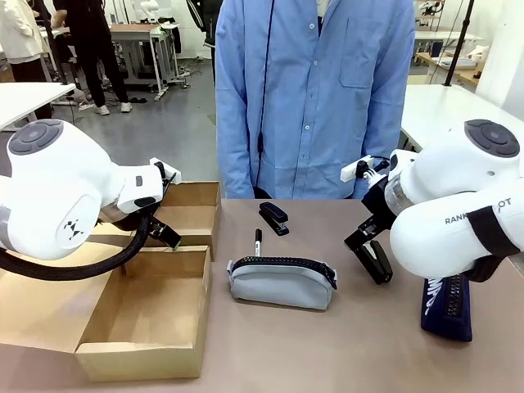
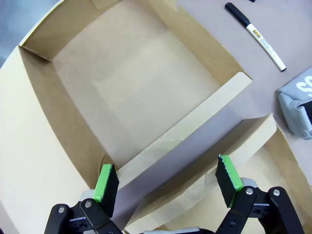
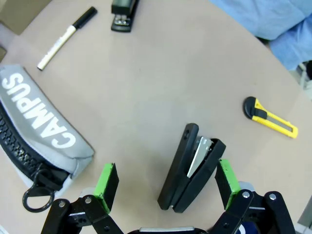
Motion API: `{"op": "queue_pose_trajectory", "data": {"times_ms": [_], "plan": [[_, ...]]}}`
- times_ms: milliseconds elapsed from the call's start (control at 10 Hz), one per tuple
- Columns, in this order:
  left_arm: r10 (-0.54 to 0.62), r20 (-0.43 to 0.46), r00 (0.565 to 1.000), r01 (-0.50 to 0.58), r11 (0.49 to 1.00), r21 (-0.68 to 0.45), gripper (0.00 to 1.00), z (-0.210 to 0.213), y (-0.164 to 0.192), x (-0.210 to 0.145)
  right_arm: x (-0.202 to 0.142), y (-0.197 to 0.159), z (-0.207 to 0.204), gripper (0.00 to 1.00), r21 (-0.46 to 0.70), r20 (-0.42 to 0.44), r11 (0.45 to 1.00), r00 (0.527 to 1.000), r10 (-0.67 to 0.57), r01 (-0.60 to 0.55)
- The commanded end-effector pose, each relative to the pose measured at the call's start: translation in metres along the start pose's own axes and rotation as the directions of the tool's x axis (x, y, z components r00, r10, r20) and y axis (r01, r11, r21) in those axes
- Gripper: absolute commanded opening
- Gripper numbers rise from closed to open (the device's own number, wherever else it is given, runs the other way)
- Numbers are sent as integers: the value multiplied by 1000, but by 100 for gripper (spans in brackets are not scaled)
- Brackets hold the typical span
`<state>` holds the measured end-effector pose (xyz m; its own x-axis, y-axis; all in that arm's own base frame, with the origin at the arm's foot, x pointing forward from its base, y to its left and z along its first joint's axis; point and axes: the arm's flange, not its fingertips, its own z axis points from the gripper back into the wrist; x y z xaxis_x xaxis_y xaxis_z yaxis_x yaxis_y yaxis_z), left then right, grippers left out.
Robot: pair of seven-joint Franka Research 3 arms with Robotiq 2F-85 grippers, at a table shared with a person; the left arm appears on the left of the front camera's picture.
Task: Place items inside the box.
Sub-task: Pick up a Pencil pouch or Stapler and place it inside the Mailer Box closest to the robot.
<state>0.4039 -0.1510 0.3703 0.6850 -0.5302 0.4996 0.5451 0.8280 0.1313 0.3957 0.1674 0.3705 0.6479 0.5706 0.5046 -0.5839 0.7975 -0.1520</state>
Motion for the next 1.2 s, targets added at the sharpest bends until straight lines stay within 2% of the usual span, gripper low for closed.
{"op": "queue_pose_trajectory", "data": {"times_ms": [0, 100, 200, 300, 400, 600, 700, 800, 900, 1000, 1100], "plan": [[0, 0, 1000, 0, 1000, 0, 100, 0, 0, 0, 0, 0, 0, 100, 0, 0, 1000, 1000, -1, 1], [0, 0, 1000, 0, 1000, 0, 100, 0, 0, 0, 0, 0, 0, 100, 0, 0, 1000, 1000, 0, 0], [0, 0, 1000, 0, 1000, 0, 100, 0, 0, 0, 5, -2, 12, 100, 56, -2, 998, 1000, -8, 9], [53, 33, 998, -51, 997, -50, 100, 30, 5, 4, 15, -9, 32, 100, -12, -3, 996, 996, -90, 90], [119, 64, 991, -114, 990, -86, 100, 61, 8, 9, 21, -18, 58, 100, 20, 42, 992, 992, -123, 122], [227, 123, 966, -208, 966, -153, 100, 122, 16, 7, 22, -42, 110, 100, 55, 57, 973, 972, -229, 226], [163, 136, 977, -129, 965, -229, 100, 149, 24, -4, 12, -57, 139, 100, 152, 37, 953, 962, -271, 263], [158, 135, 978, -113, 949, -294, 100, 171, 45, -24, -4, -73, 165, 100, 260, -2, 903, 936, -353, 341], [192, 112, 975, -129, 899, -418, 100, 189, 76, -44, -27, -98, 190, 100, 312, -50, 817, 867, -495, 485], [285, 106, 953, -196, 842, -502, 100, 202, 114, -70, -58, -126, 212, 100, 366, -77, 708, 777, -624, 605], [426, 105, 899, -288, 754, -591, 100, 206, 159, -106, -101, -160, 230, 100, 478, -92, 576, 690, -718, 663]]}}
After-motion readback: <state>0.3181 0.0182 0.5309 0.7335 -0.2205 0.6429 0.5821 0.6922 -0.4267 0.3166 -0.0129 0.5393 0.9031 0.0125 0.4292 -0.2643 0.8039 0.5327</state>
